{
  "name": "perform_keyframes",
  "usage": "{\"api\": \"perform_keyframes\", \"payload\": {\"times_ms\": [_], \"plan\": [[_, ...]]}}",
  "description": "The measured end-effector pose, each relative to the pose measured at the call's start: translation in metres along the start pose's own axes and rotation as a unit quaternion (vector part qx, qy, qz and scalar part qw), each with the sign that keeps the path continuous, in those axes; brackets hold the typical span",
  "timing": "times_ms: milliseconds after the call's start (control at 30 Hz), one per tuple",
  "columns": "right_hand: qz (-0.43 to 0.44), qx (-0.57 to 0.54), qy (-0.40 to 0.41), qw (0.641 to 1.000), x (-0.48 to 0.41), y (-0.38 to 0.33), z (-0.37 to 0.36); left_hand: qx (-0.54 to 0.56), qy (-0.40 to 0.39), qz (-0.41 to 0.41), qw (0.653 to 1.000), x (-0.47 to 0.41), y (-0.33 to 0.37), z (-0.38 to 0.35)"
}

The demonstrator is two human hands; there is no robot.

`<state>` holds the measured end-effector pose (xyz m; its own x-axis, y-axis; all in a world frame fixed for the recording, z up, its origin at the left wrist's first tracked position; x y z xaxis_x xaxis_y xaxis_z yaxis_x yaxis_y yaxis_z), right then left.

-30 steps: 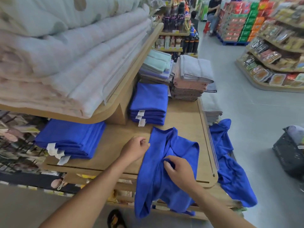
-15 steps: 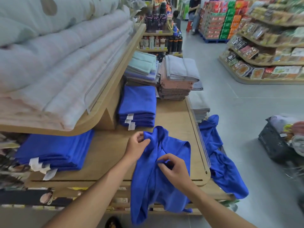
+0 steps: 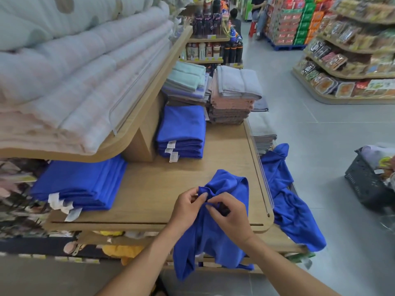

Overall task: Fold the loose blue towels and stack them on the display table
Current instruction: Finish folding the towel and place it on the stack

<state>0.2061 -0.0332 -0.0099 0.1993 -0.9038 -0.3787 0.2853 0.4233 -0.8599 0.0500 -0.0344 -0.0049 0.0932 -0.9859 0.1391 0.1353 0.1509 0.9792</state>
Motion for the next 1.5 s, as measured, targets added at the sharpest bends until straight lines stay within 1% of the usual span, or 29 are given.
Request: {"api": "perform_keyframes", "payload": {"times_ms": [100, 167, 267, 367, 467, 633, 700, 800, 900, 1000, 1167, 1300, 1400, 1433, 1500], "plan": [[0.052, -0.01, -0.037, 0.998, -0.003, -0.009, 0.001, 0.067, -0.002, 0.029, 0.997, 0.0, 0.006, 0.002], [0.072, -0.008, -0.059, 0.996, -0.007, -0.012, -0.005, 0.073, -0.012, 0.034, 0.997, -0.001, 0.009, 0.002], [0.035, -0.004, -0.037, 0.999, -0.018, -0.003, -0.01, 0.047, -0.013, 0.045, 0.998, 0.0, 0.008, 0.004], [-0.007, 0.003, -0.02, 1.0, -0.025, 0.014, -0.01, 0.052, -0.02, 0.037, 0.998, 0.003, 0.005, 0.006], [-0.015, -0.002, -0.029, 0.999, -0.027, 0.02, -0.013, 0.054, -0.031, 0.008, 0.998, 0.005, 0.004, 0.007], [-0.035, -0.032, -0.019, 0.999, -0.026, 0.022, -0.013, 0.07, -0.054, -0.007, 0.996, 0.007, -0.003, 0.006], [-0.039, -0.039, -0.017, 0.998, -0.025, 0.022, -0.013, 0.049, -0.053, -0.023, 0.997, 0.008, -0.004, 0.008], [-0.019, -0.016, -0.017, 1.0, -0.025, 0.024, -0.013, -0.011, -0.042, -0.055, 0.998, 0.011, -0.002, 0.008], [-0.03, -0.008, -0.004, 1.0, -0.028, 0.024, -0.011, -0.064, -0.043, -0.089, 0.993, 0.014, 0.001, 0.007], [-0.049, -0.038, -0.001, 0.998, -0.029, 0.021, -0.009, -0.086, -0.048, -0.109, 0.989, 0.014, 0.002, 0.007], [-0.086, -0.055, -0.017, 0.995, -0.029, 0.021, -0.009, -0.087, -0.037, -0.111, 0.989, 0.013, 0.001, 0.008], [-0.119, -0.082, -0.057, 0.988, -0.029, 0.016, -0.004, -0.099, -0.041, -0.124, 0.986, 0.015, 0.004, 0.01], [-0.109, -0.086, -0.115, 0.984, -0.036, 0.001, 0.012, -0.138, -0.065, -0.146, 0.977, 0.014, 0.021, 0.016], [-0.097, -0.07, -0.137, 0.983, -0.041, -0.007, 0.019, -0.156, -0.071, -0.162, 0.972, 0.013, 0.03, 0.019], [-0.058, 0.004, -0.16, 0.985, -0.054, -0.027, 0.032, -0.191, -0.068, -0.207, 0.957, 0.008, 0.054, 0.023]]}}
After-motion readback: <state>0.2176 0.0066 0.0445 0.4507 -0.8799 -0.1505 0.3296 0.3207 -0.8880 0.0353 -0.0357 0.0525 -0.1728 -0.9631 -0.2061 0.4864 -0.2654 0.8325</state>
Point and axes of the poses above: each hand's wrist, its own x-axis away from the middle knuckle, its own z-axis out of the back of the hand, y = z × x, the point moved 2 cm from there along -x, towards the middle knuckle, and after that the axes turned 2 degrees about -z, right-handed, at the moved point
